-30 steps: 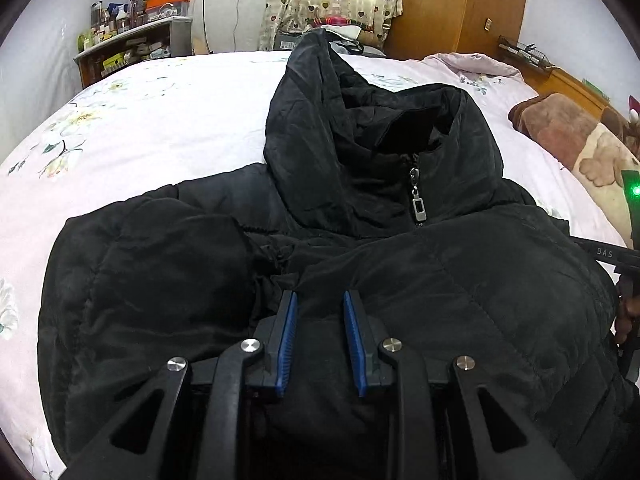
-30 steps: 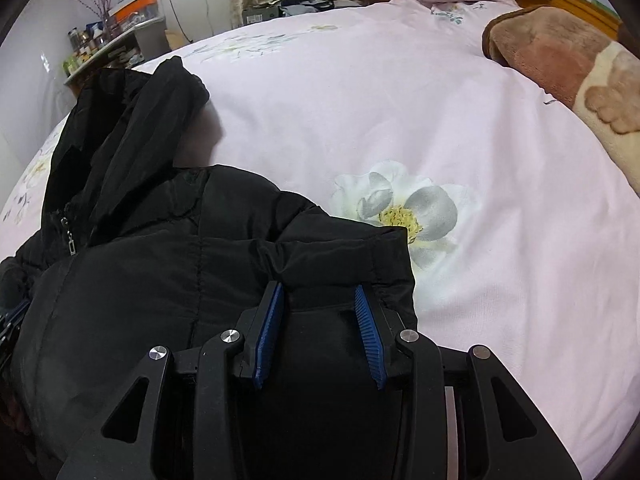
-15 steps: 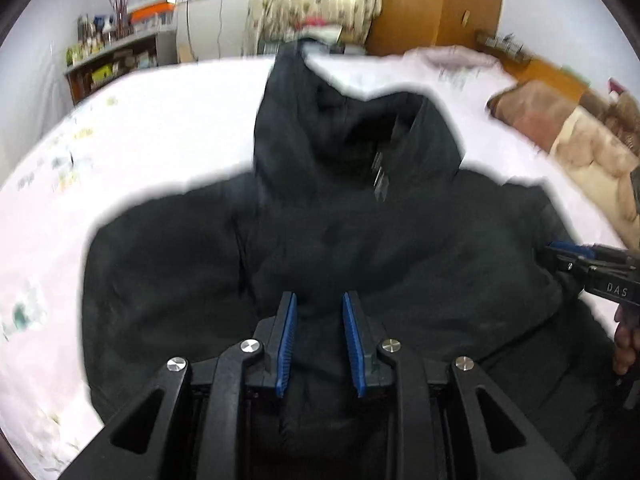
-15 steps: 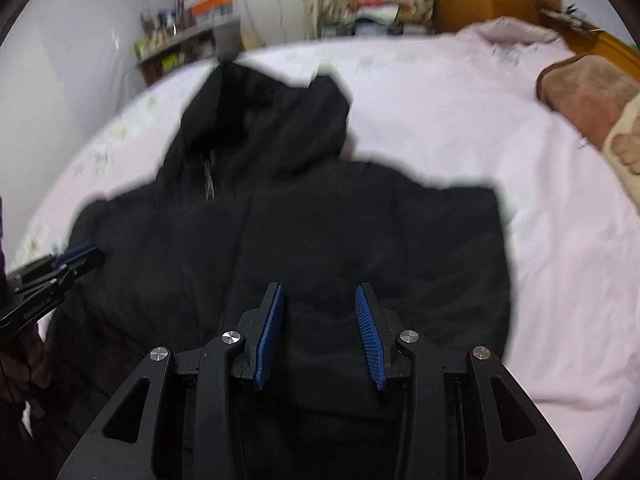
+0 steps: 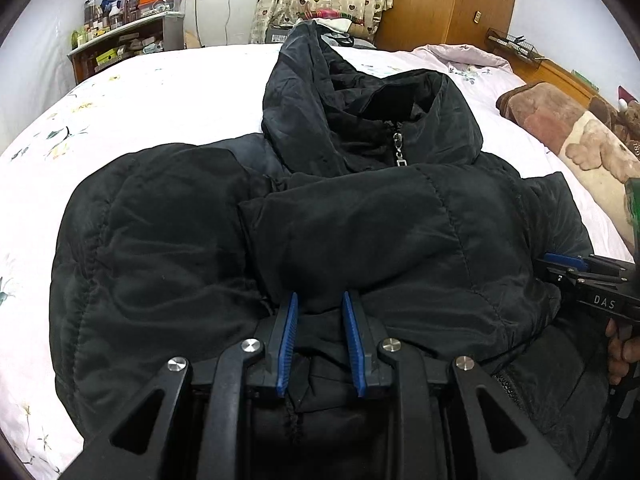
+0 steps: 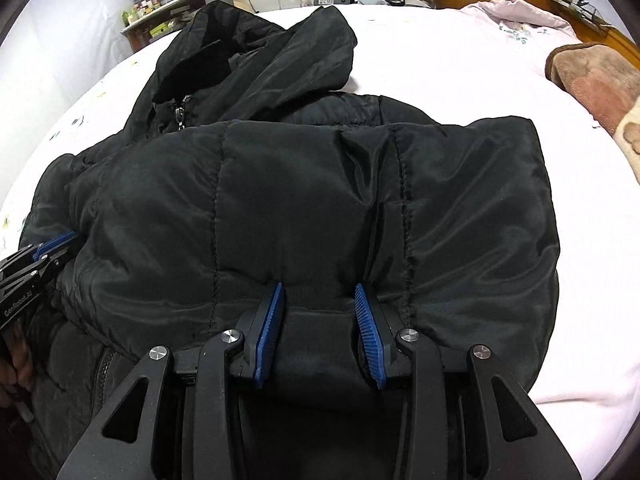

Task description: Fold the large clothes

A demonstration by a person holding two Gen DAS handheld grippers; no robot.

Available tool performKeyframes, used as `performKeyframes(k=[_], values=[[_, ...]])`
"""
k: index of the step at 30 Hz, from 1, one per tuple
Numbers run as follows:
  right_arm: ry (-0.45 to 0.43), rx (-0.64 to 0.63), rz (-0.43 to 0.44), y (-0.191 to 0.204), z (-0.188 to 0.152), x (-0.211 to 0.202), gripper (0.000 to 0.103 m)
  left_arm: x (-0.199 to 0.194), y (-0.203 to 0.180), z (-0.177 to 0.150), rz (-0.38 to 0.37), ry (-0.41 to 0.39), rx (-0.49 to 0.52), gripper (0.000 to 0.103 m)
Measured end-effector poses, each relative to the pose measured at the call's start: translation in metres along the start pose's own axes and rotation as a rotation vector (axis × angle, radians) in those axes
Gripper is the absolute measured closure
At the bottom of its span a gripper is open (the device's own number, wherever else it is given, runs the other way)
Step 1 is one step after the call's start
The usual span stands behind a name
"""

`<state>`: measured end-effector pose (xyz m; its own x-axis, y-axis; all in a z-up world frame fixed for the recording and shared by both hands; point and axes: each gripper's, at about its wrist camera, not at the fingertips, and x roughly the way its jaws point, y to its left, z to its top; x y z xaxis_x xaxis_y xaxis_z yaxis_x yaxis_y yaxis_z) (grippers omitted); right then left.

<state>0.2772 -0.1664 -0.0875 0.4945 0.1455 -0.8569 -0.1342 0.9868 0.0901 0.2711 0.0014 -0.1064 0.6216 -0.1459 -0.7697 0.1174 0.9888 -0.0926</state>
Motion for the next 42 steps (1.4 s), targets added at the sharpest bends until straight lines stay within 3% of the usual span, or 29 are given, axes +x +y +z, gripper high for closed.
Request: performKeyframes(k=[7,10,14,17,20,29,35,42], values=[[0.013,0.016,-0.025,0.003,0.009,-0.009,0.065,-0.012,-0.002,0.012,0.005,0.029,0.006,0.077],[-0.043,0.025,-0.021,0.014,0.021,-0.035,0.065,-0.035,0.002,0.024,-0.021,-0.011,0.001,0.077],[-0.124,0.014,0.043,0.036,0.042,-0.054,0.065,-0.041,0.017,0.043,0.017,-0.061,-0.011,0.077],[-0.088,-0.024,0.080,0.060,0.053,-0.035,0.065,-0.017,0.032,0.043,0.044,-0.003,-0.059,0.077],[-0.019,-0.070,0.058,0.080,0.055,0.001,0.065,-0.002,0.033,0.036,0.049,0.011,-0.046,0.077],[0.018,-0.060,0.056,0.080,0.060,0.023,0.065,0.002,0.027,0.036,0.056,0.023,-0.044,0.077],[-0.025,-0.026,0.069,0.071,0.056,-0.009,0.065,-0.024,0.024,0.039,0.070,0.031,-0.060,0.077],[-0.088,-0.025,0.081,0.063,0.054,-0.045,0.064,-0.059,0.014,0.047,0.044,-0.025,-0.032,0.077]])
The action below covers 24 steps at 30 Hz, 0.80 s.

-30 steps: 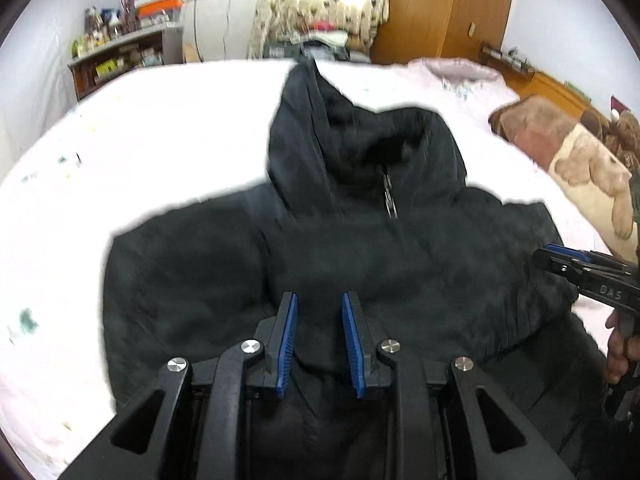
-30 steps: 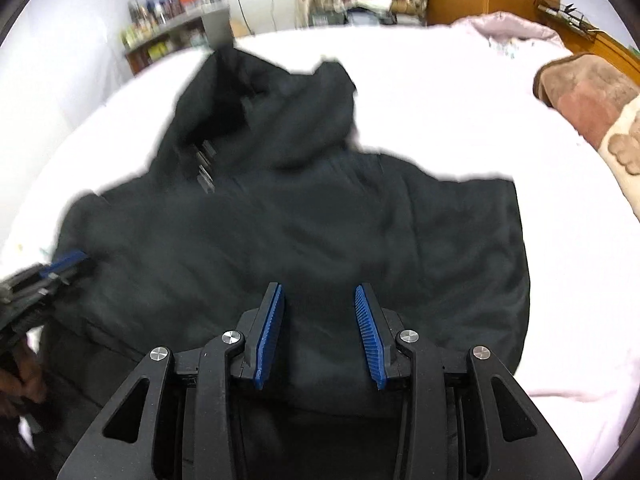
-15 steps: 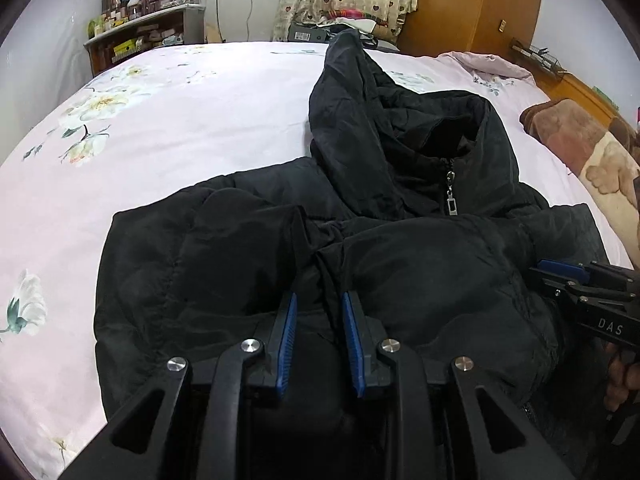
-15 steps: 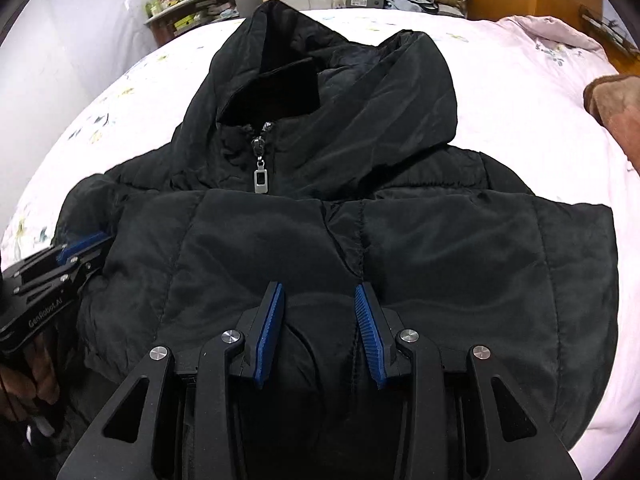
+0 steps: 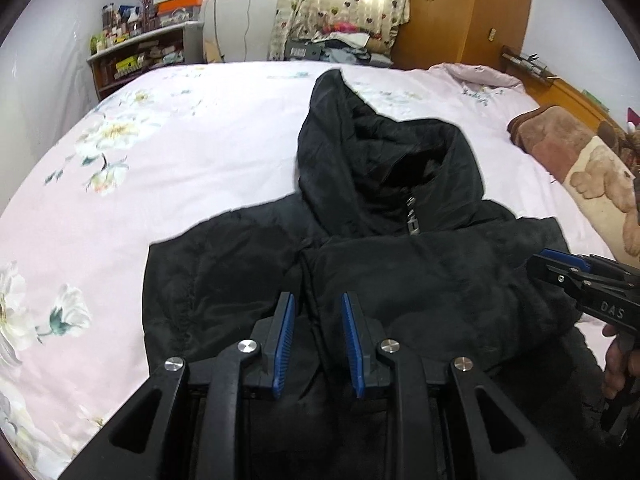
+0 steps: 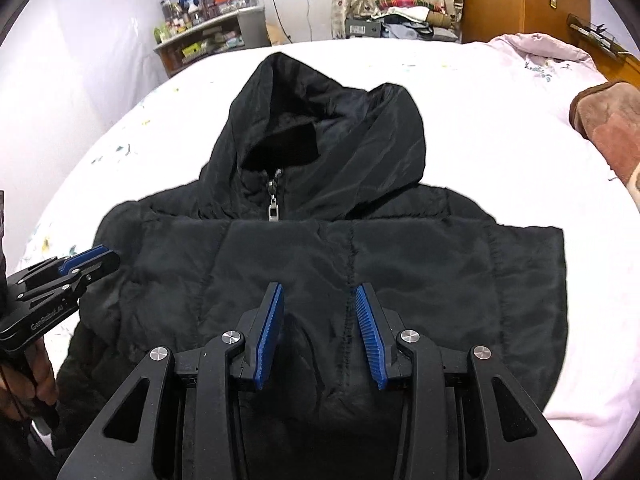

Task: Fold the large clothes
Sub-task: 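Grasp the jacket hem with both grippers and lift it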

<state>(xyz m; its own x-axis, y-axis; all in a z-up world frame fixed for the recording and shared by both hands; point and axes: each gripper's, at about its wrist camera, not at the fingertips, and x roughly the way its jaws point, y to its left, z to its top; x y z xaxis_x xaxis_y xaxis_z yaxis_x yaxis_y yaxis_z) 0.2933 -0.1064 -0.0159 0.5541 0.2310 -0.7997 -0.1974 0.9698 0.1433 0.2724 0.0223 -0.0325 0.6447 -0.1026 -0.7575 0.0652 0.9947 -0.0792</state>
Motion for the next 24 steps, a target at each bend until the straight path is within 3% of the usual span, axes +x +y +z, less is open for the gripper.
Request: performKeyframes(k=[2,6,8,12,24], values=[[-0.009,0.011,0.004,-0.005,0.005,-0.006,0.064,-0.005,-0.001,0.006,-0.004,-0.009,0.008,0.075],[-0.019,0.032,0.015,-0.016,0.017,-0.008,0.062,-0.005,-0.003,0.021,-0.029,-0.020,0.021,0.062],[-0.020,0.036,0.014,-0.021,0.026,-0.006,0.055,-0.001,-0.003,0.033,-0.036,-0.022,0.037,0.058],[-0.031,0.033,0.005,-0.030,0.052,0.000,0.055,0.011,0.003,0.063,-0.054,-0.033,0.036,0.049],[-0.019,0.103,0.010,-0.068,0.137,0.064,0.055,0.102,0.005,0.158,-0.073,0.003,0.007,0.045]])
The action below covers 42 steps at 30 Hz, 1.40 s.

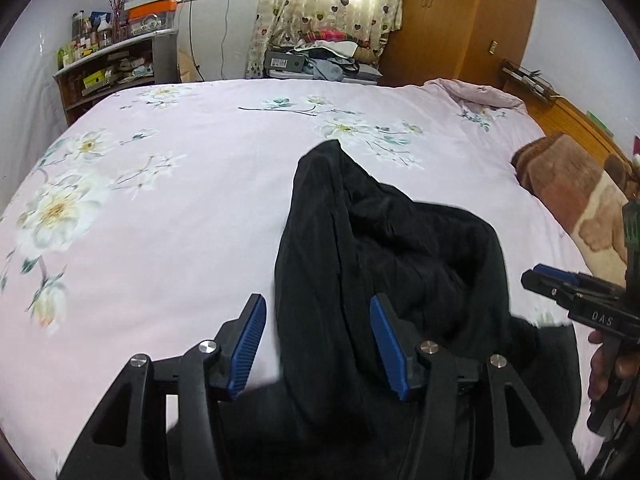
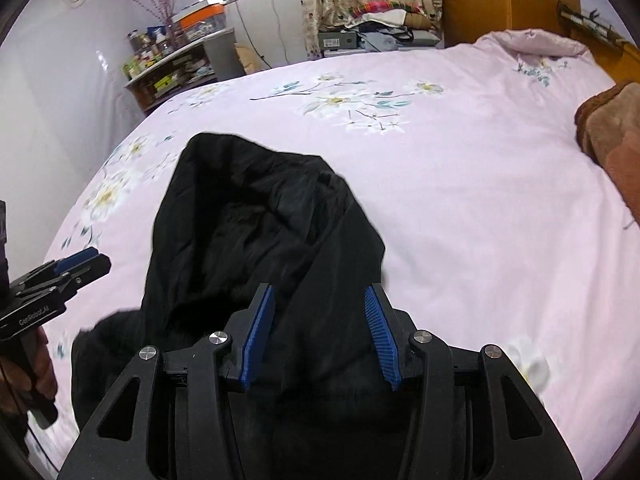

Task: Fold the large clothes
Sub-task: 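Grasp the jacket hem with both grippers and lift it, then fold the lifted hem toward the hood with both grippers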

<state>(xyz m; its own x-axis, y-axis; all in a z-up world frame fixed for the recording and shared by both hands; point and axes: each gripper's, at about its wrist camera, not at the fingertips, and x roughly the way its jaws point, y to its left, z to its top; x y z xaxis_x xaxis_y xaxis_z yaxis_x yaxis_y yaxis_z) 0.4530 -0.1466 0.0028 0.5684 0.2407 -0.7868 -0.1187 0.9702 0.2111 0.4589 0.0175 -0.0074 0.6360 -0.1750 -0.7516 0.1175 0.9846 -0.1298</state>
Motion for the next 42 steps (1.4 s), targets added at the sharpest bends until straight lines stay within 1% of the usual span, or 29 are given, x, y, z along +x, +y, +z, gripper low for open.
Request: performKeyframes(k=[3,9,10,11,12,13,14,16,17,20,21,23,28,29,31,32,34,37,38,42], values=[[0.013,0.019,-0.006,-0.006,0.016,0.023,0.055,0.027,0.001,0.013,0.003,0.022,-0.015,0.045],[0.030,0.034,-0.011,-0.008,0.042,0.063,0.055,0.069,-0.010,0.032,0.030,0.029,0.029,0.047],[0.041,0.042,-0.020,-0.010,0.045,0.069,0.055,0.075,-0.011,0.033,0.031,0.040,0.032,0.052],[0.065,0.050,-0.034,-0.012,0.047,0.078,0.056,0.080,-0.013,0.034,0.034,0.049,0.040,0.079],[0.078,0.050,-0.047,-0.013,0.047,0.083,0.062,0.084,-0.013,0.034,0.039,0.060,0.046,0.097],[0.080,0.046,-0.060,-0.013,0.047,0.084,0.089,0.083,-0.013,0.033,0.045,0.060,0.049,0.097],[0.071,0.047,-0.057,-0.013,0.045,0.081,0.091,0.076,-0.011,0.030,0.051,0.029,0.051,0.097],[0.017,0.041,-0.038,-0.010,0.043,0.065,0.093,0.059,-0.004,0.023,0.056,-0.016,0.029,0.097],[-0.024,0.031,-0.028,-0.007,0.040,0.048,0.093,0.050,0.003,0.021,0.059,-0.031,0.004,0.098],[-0.101,0.017,-0.010,0.001,0.031,0.010,0.093,0.010,0.027,0.006,0.033,-0.085,-0.090,0.098],[-0.124,0.023,0.008,0.002,0.026,-0.007,0.093,-0.003,0.032,0.000,0.025,-0.098,-0.109,0.098],[-0.165,0.013,0.014,0.008,0.013,-0.037,0.094,-0.033,0.041,-0.015,0.009,-0.125,-0.142,0.097],[-0.216,0.009,0.030,0.020,-0.024,-0.097,0.094,-0.093,0.054,-0.057,-0.028,-0.160,-0.197,0.097],[-0.217,0.012,0.037,0.022,-0.038,-0.111,0.094,-0.101,0.055,-0.067,-0.032,-0.156,-0.201,0.097],[-0.210,0.022,0.047,0.024,-0.056,-0.123,0.094,-0.116,0.055,-0.088,-0.055,-0.146,-0.200,0.096],[-0.201,0.031,0.051,0.024,-0.071,-0.131,0.094,-0.124,0.055,-0.102,-0.057,-0.136,-0.197,0.095],[-0.180,0.050,0.062,0.024,-0.086,-0.133,0.094,-0.135,0.054,-0.127,-0.060,-0.108,-0.179,0.094],[-0.129,0.071,0.060,0.022,-0.121,-0.134,0.094,-0.139,0.049,-0.159,-0.067,-0.038,-0.145,0.092],[-0.096,0.087,0.062,0.019,-0.135,-0.132,0.094,-0.140,0.046,-0.170,-0.056,-0.018,-0.132,0.092],[-0.014,0.104,0.056,0.012,-0.171,-0.125,0.094,-0.144,0.044,-0.208,-0.026,0.053,-0.114,0.092]])
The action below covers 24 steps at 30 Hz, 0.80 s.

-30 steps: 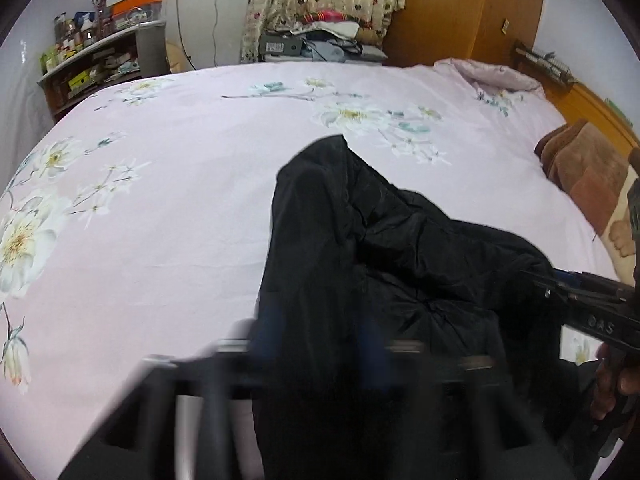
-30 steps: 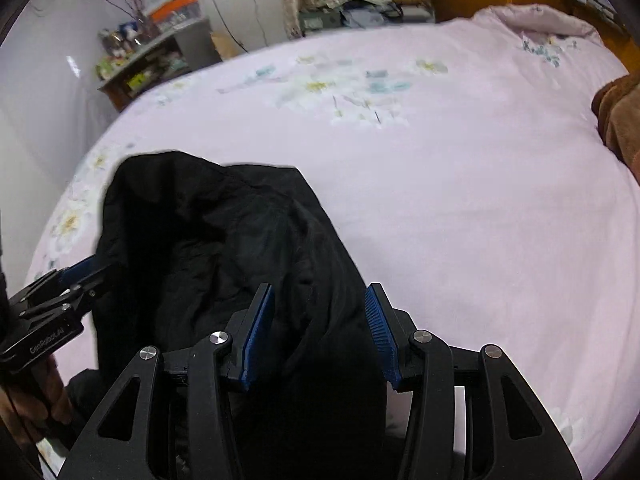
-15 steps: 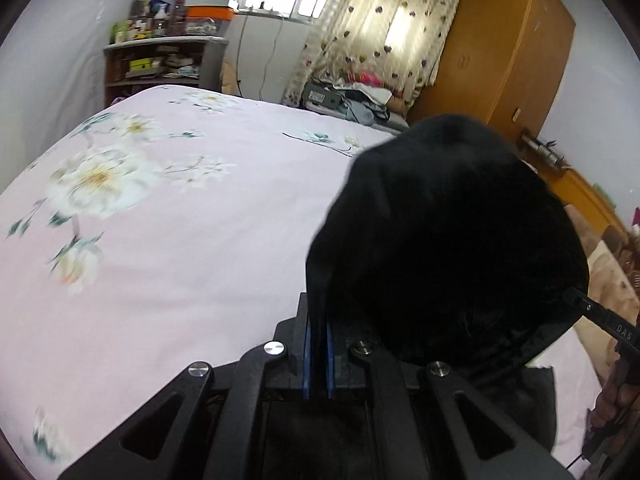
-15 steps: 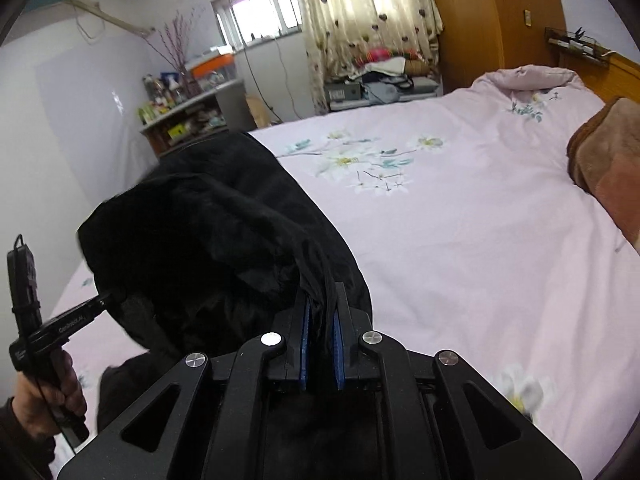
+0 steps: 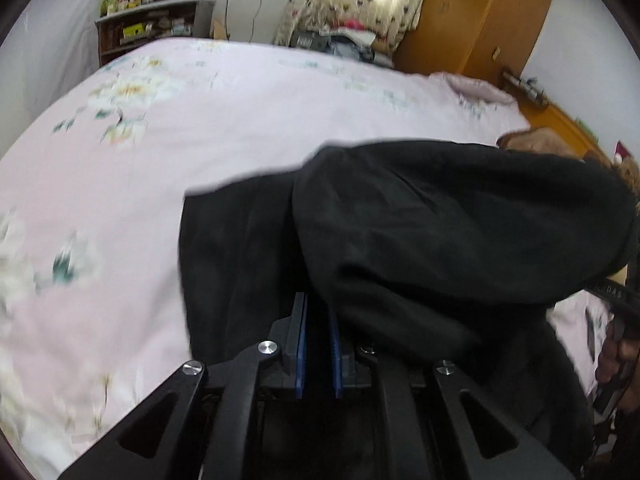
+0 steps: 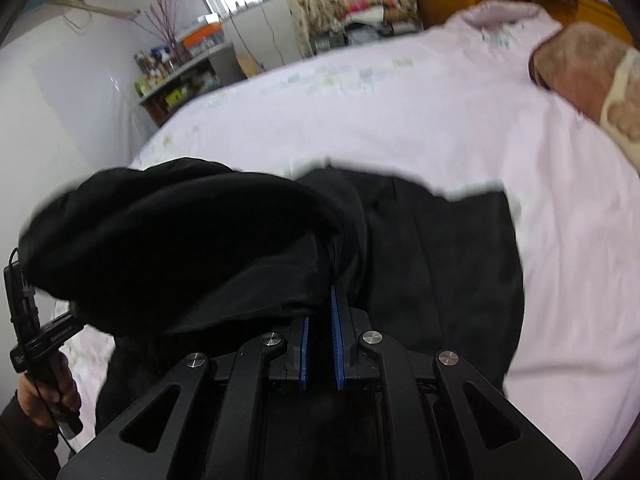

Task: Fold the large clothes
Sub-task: 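Fold the lifted hem toward the hood with both grippers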

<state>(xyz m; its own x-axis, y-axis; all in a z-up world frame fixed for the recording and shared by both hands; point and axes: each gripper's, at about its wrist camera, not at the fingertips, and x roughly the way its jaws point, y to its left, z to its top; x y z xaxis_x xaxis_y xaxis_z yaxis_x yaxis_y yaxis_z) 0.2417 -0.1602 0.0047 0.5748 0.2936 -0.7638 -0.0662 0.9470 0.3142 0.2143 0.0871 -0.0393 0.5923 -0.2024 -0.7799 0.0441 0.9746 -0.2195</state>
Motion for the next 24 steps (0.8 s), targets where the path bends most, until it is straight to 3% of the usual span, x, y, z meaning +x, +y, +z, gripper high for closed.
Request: performKeyframes(k=[4,7,9,10,11,14,18,19,20,24], values=[[0.048,0.013,-0.002,-0.009,-0.021,-0.004,0.093,-0.014,0.010,-0.028,0.023,0.021,-0.034,0.092],[0.046,0.042,0.016,-0.013,-0.026,-0.016,0.081,-0.029,0.015,-0.034,0.026,0.007,-0.069,0.088],[0.032,0.066,0.047,-0.014,-0.023,-0.019,0.066,-0.037,0.014,-0.026,0.018,-0.027,-0.090,0.062],[0.020,0.085,0.074,-0.013,-0.019,-0.021,0.058,-0.040,0.009,-0.020,0.005,-0.051,-0.096,0.057],[0.015,0.100,0.097,-0.011,-0.016,-0.019,0.058,-0.039,0.005,-0.012,-0.014,-0.069,-0.098,0.048],[0.046,0.155,0.183,-0.001,-0.007,-0.001,0.057,-0.030,-0.017,0.009,-0.077,-0.085,-0.079,0.047],[0.127,0.223,0.221,0.009,-0.006,0.038,0.058,-0.018,-0.051,0.024,-0.123,-0.084,-0.006,0.047],[0.145,0.238,0.222,0.011,-0.007,0.044,0.073,-0.016,-0.057,0.026,-0.139,-0.083,0.006,0.047],[0.141,0.235,0.216,0.014,-0.008,0.045,0.099,-0.017,-0.061,0.025,-0.155,-0.088,0.017,0.047],[0.076,0.176,0.208,0.023,-0.024,0.025,0.099,-0.010,-0.063,0.007,-0.167,-0.084,0.061,0.047]])
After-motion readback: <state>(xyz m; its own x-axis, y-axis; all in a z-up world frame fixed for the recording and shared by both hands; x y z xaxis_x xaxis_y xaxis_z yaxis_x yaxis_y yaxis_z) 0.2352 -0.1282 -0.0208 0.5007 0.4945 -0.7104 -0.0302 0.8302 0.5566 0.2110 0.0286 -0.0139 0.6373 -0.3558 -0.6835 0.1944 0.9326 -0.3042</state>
